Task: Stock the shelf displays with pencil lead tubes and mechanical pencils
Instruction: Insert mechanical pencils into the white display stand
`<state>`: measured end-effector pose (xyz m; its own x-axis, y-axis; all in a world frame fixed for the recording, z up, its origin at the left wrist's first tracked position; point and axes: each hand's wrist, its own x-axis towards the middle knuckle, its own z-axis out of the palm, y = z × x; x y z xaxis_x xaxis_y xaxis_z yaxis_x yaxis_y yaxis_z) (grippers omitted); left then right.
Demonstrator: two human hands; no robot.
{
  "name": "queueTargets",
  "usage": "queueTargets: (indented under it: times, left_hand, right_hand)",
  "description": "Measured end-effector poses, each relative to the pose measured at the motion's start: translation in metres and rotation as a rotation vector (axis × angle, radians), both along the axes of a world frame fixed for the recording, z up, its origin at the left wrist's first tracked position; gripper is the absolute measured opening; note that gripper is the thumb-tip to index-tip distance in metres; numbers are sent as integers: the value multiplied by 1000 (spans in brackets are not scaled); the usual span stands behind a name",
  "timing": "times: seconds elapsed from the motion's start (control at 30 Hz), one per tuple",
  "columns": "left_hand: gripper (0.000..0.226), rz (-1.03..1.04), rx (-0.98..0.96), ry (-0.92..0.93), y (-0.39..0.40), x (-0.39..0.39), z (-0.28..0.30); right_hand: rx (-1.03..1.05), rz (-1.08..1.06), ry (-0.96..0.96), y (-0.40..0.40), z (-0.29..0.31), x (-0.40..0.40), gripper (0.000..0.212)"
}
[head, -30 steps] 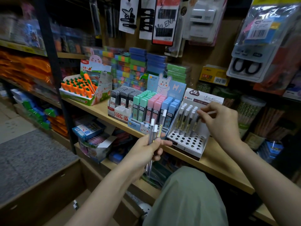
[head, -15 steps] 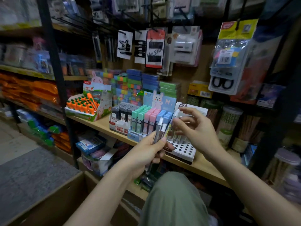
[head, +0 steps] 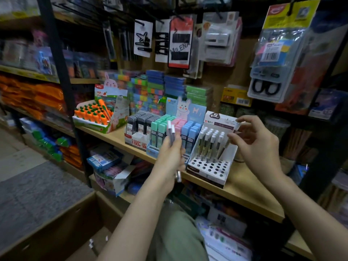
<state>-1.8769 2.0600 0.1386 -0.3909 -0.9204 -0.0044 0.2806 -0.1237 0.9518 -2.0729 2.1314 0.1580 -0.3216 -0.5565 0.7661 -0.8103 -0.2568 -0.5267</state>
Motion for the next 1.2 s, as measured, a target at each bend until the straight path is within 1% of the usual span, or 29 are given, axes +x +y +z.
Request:
queueTargets:
  times: [0.07,0.13,0.27,0.37,0.47,0.57,0.63,0.73,0.8,0.9,0.97,1.03,1.1,1.2]
  left_hand:
    - [27,36,121,87,-1,-15,-1]
    - [26,67,190,179,-1,-30,-1]
    - [20,40,149,211,-3,-48,-14]
    - [23,-38,90,292,-4,-45,-36]
    - [25,-60,85,345,-7,-41,-51]
    - [25,-42,94,295,-14,-41,-53]
    - [24,-40,94,287,-15,-41,-56]
    - [23,-60,50,199,-14,-36,-63]
    - [21,-77,48,175,-13,-35,-65]
    - [17,-95,81,192,-10,-33,-65]
    - [17,-125,62,169,-8,-31,-65]
    - [19,-169,32,117,-5,-30,-65]
    - [23,-212,-14,52,-4,-30,-65]
    - [22,-284,-39,57,-1,-34,-63]
  right_hand:
    - [-7,1,9,-6,-11,-2,37]
    - [-7,2,12,-12,-18,-4,36]
    - [-8,-11,20,-21,-30,-9,35]
    - [9,-3,14,-25,-38,-12,35]
    - [25,-12,29,-28,-41,-14,36]
    - [97,-20,86,-33,-39,-12,34]
    - [100,-53,146,-35,-37,-9,33]
    - [86,-76,106,-38,-37,-7,31]
    - [95,-88,95,-40,-37,-4,28]
    - [108,-119,125,-40,-40,1,25]
    - [109,-148,149,-38,-39,3,24]
    - [101,-176,164,-34,-35,4,28]
    - [114,-154,129,-30,-29,5,36]
    - [228,-16,23,-25,-22,15,37]
